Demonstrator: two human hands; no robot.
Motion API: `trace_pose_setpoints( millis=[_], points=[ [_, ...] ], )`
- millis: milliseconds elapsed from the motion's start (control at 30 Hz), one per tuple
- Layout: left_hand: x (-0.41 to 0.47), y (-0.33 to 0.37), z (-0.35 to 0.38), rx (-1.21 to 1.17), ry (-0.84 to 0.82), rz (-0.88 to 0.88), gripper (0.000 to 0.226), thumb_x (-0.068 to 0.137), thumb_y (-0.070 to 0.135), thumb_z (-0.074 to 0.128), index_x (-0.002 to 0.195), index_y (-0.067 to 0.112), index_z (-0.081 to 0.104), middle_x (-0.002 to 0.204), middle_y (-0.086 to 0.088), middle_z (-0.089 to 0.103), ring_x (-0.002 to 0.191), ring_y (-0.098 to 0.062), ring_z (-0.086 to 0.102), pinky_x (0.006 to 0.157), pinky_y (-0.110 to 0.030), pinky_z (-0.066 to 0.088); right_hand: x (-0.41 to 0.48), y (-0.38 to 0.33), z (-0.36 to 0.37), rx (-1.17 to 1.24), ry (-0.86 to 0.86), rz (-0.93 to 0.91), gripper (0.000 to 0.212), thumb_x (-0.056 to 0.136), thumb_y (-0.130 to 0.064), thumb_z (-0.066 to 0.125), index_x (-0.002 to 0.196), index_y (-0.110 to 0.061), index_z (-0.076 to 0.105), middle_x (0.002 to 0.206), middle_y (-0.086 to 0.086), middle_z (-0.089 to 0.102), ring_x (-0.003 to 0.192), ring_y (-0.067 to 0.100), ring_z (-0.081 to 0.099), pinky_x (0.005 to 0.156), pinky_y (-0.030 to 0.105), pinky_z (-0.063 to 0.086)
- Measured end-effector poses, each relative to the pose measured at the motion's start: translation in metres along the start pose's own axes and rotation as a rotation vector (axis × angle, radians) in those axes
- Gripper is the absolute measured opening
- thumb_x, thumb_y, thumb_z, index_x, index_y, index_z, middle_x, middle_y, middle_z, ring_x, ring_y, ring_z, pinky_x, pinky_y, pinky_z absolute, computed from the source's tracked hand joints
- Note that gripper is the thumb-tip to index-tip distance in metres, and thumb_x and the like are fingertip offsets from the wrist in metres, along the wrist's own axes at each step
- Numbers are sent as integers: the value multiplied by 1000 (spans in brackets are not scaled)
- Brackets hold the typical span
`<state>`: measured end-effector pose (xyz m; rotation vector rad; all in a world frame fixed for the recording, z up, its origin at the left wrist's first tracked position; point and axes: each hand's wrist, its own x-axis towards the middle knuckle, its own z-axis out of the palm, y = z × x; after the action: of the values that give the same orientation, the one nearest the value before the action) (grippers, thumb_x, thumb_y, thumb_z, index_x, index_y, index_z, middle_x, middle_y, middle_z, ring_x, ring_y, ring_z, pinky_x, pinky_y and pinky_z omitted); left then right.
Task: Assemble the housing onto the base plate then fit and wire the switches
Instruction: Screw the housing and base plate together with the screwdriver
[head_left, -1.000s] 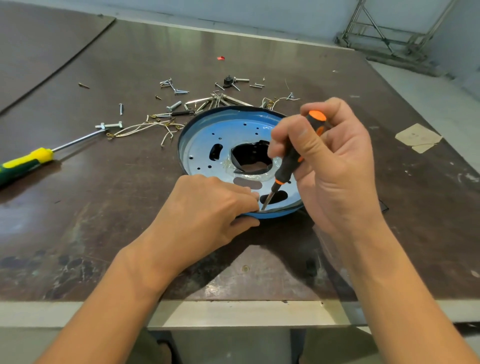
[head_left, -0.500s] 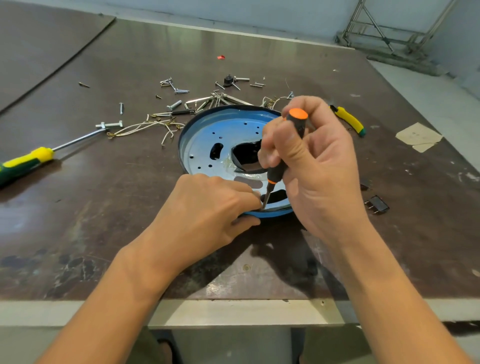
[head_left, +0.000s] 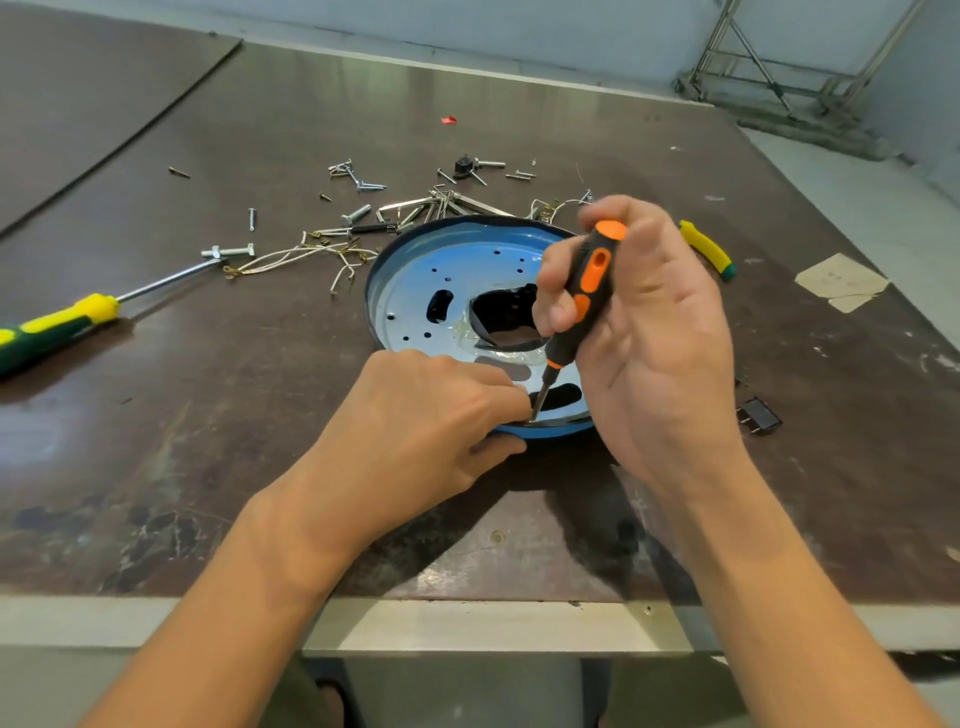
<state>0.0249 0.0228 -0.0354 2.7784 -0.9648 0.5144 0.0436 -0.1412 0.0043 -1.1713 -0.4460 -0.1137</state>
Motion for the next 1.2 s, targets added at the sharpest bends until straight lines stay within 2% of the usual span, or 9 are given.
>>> trace_pose_setpoints(
  millis=[100, 200, 300, 433, 533, 667, 867, 1033, 1200],
  points=[
    [1, 0, -2, -24, 20, 8, 13, 85, 44, 68, 93, 34, 69, 92, 15, 71, 76, -16, 69, 48, -31, 47, -1, -3, 0, 18, -71, 39, 28, 107, -17, 35, 121, -7, 58, 90, 10, 62, 74, 19, 51, 74, 29, 47],
    [1, 1, -2, -10, -7, 1, 15, 87, 46, 65, 98, 36, 69, 94, 15, 70, 78, -14, 68, 51, -32, 49, -2, -4, 4, -65, -78, 12, 15, 100, -12, 53, 112, -6, 58, 90, 8, 64, 76, 21, 55, 73, 32, 49],
    [1, 1, -2, -4, -4, -4, 15, 87, 46, 64, 98, 37, 68, 95, 15, 70, 77, -14, 68, 50, -32, 49, -2, -3, 5, -107, -7, -54, 18, 92, -7, 65, 105, -9, 52, 90, 15, 65, 77, 27, 61, 71, 33, 49],
    [0, 1, -2, 26, -8, -8, 14, 89, 47, 61, 93, 35, 64, 95, 16, 68, 76, -13, 66, 49, -30, 46, 0, -5, 0, -102, 85, -62, 20, 93, -2, 62, 101, -10, 46, 83, 13, 67, 69, 28, 63, 68, 33, 49],
    [1, 2, -3, 18, 11, -9, 13, 85, 45, 67, 94, 36, 68, 91, 16, 69, 73, -14, 67, 47, -28, 44, -4, -3, 4, -95, -3, -45, 8, 99, -11, 54, 105, -11, 49, 79, 10, 56, 64, 19, 50, 66, 28, 45],
    [3, 2, -5, -4, 14, 0, 16, 81, 43, 72, 95, 35, 73, 89, 16, 71, 73, -16, 68, 47, -30, 47, -8, -4, 9, -122, -106, -10, 30, 107, -18, 35, 124, -6, 57, 88, 9, 60, 75, 19, 51, 71, 31, 43],
    [0, 2, -6, -9, -14, -12, 27, 92, 52, 46, 107, 43, 66, 101, 20, 69, 77, -14, 67, 53, -30, 48, -10, -4, 22, -181, -114, -44, 18, 97, -6, 51, 112, 1, 59, 96, 10, 68, 91, 24, 66, 76, 34, 49],
    [0, 3, -8, -21, -7, -15, 20, 91, 49, 53, 98, 40, 69, 93, 18, 70, 70, -15, 64, 47, -25, 34, -12, -4, 28, -151, -25, -73, 22, 88, 8, 63, 103, -1, 50, 84, 13, 61, 71, 18, 64, 70, 27, 54],
    [0, 2, -7, -33, -16, -12, 20, 89, 49, 57, 101, 41, 70, 95, 20, 70, 77, -8, 67, 50, -26, 43, -7, -6, 21, -144, 21, -24, 9, 98, -14, 55, 106, -9, 52, 87, 15, 57, 68, 20, 53, 66, 30, 46]
  ],
)
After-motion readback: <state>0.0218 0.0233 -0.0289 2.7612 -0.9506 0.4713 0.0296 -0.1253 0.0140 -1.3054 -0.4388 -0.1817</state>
